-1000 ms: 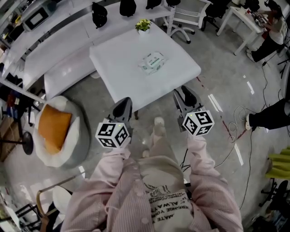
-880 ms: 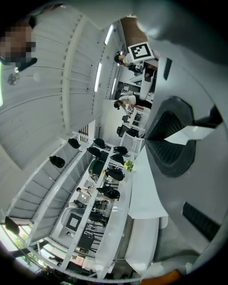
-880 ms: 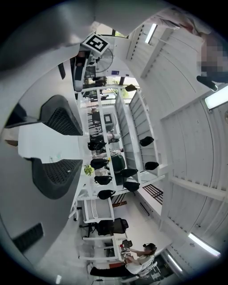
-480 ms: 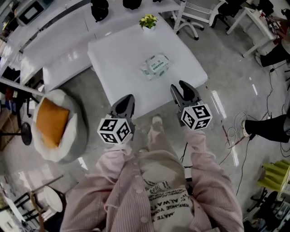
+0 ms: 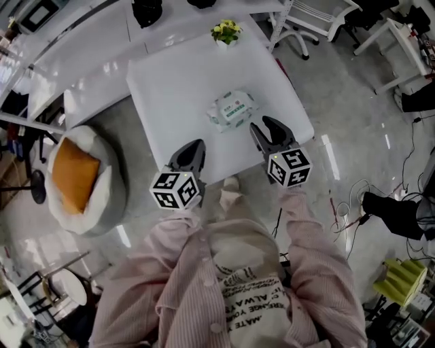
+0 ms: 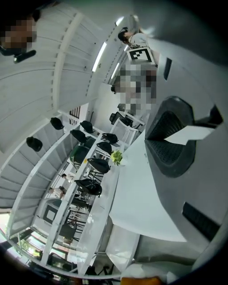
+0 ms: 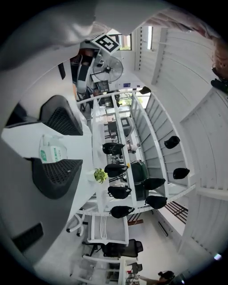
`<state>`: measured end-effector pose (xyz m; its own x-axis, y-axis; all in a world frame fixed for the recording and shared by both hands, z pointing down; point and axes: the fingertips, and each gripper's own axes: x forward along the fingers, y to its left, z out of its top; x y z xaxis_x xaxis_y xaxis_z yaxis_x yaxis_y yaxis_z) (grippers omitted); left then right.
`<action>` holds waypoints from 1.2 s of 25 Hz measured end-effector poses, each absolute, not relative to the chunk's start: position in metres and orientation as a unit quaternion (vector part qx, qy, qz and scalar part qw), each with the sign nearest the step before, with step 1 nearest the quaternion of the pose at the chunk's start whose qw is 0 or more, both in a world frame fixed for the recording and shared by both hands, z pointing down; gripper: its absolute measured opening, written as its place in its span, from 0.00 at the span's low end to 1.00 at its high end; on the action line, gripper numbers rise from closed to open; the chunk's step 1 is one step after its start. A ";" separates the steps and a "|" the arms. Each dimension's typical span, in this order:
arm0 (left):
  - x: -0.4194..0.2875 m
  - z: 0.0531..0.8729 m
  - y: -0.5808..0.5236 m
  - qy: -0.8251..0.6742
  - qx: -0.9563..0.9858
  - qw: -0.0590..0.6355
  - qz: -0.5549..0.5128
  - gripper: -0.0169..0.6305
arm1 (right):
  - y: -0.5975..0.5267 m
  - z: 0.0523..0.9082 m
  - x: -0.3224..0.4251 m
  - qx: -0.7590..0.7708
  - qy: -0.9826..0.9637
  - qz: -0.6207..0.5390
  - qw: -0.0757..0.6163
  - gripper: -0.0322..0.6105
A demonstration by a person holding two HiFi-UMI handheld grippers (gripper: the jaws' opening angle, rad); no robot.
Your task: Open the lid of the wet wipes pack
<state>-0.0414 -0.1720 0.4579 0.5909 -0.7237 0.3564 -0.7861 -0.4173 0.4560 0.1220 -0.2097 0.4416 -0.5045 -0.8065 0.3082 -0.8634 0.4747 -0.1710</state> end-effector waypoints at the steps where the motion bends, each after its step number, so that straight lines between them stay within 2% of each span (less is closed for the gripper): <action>1: -0.038 0.462 -0.177 -0.451 0.838 0.303 0.054 0.03 | -0.217 0.446 0.123 0.483 -0.856 0.153 0.098 0.26; 8: -0.020 0.490 -0.212 -0.466 0.819 0.328 0.066 0.03 | -0.265 0.474 0.123 0.431 -0.880 0.135 0.147 0.26; 15: -0.001 0.520 -0.239 -0.470 0.805 0.353 0.081 0.03 | -0.295 0.516 0.116 0.344 -0.905 0.102 0.229 0.26; 30: 0.013 0.575 -0.260 -0.473 0.780 0.398 0.097 0.03 | -0.296 0.590 0.091 0.172 -0.914 -0.011 0.368 0.26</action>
